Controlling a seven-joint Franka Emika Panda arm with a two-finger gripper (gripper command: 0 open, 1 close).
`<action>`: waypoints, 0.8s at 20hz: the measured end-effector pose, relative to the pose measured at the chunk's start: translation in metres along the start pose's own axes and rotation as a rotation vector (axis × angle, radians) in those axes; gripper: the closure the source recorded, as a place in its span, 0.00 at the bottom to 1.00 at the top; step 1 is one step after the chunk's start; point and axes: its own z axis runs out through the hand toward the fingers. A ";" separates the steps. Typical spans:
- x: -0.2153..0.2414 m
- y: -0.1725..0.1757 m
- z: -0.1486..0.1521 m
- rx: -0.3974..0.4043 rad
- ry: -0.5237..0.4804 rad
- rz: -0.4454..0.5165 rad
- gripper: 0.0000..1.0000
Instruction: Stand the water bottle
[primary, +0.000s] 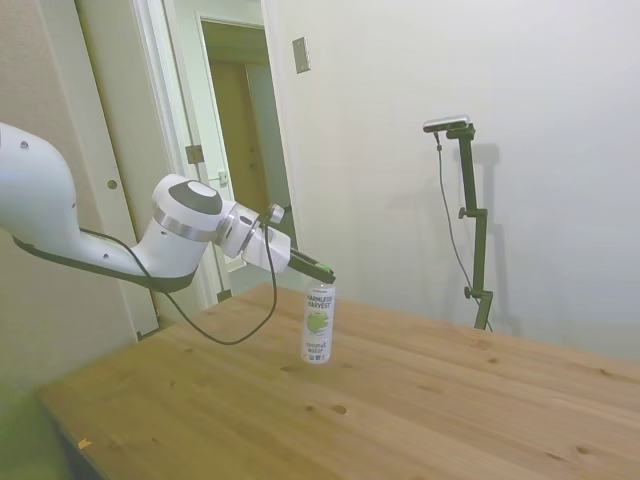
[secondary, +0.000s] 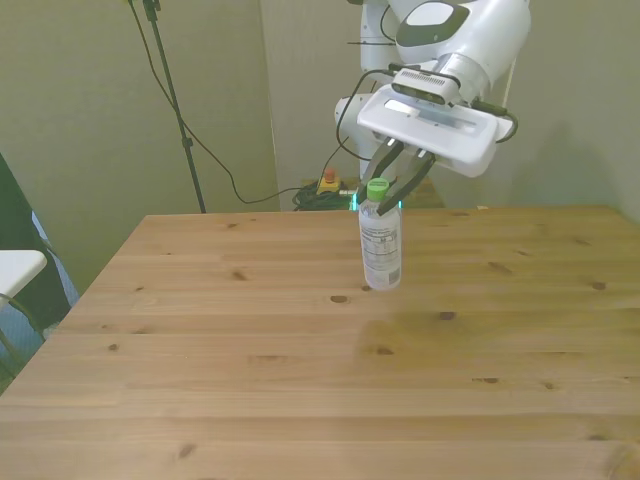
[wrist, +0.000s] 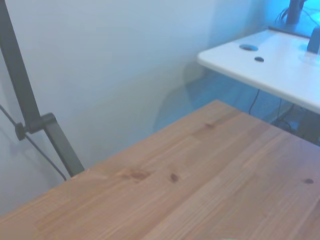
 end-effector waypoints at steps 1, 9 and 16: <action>-0.006 -0.002 0.002 0.011 0.023 0.009 1.00; -0.062 -0.007 0.024 0.007 0.063 0.002 1.00; -0.084 -0.001 0.035 0.006 0.065 -0.013 0.00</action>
